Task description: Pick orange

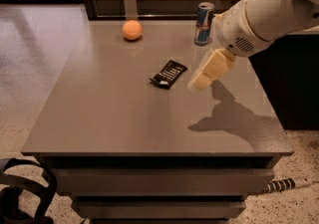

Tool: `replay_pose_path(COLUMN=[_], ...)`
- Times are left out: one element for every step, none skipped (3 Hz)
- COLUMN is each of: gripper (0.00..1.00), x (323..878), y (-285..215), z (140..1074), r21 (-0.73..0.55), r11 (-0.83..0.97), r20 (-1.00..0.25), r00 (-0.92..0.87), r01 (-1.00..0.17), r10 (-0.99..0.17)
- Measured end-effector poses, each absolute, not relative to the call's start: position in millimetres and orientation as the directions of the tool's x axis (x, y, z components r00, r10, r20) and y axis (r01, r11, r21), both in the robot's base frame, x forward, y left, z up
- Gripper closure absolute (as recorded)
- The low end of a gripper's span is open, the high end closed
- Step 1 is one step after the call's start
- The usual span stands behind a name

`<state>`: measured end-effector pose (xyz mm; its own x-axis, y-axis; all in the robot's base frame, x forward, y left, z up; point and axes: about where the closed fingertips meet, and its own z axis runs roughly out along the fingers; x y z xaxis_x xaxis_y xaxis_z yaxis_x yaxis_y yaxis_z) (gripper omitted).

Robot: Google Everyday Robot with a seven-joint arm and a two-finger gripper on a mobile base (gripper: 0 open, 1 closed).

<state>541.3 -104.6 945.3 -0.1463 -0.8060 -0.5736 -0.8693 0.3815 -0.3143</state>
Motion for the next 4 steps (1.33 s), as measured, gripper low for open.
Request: replay_pose_path(gripper=[0.00, 0.00, 0.00, 0.00], x=[589.8, 628.8, 628.8, 650.4], y=[-92.1, -89.3, -89.2, -76.7], z=[952.4, 975.7, 975.7, 968.1], r21=[-0.348, -0.382, -0.382, -0.327], r11=[0.447, 0.513, 0.513, 0.542], r20=[-0.675, -0.732, -0.732, -0.755], r00=[-0.111, -0.088, -0.088, -0.130], r01=[-0.824, -0.769, -0.769, -0.774], r10=[-0.729, -0.676, -0.676, -0.643])
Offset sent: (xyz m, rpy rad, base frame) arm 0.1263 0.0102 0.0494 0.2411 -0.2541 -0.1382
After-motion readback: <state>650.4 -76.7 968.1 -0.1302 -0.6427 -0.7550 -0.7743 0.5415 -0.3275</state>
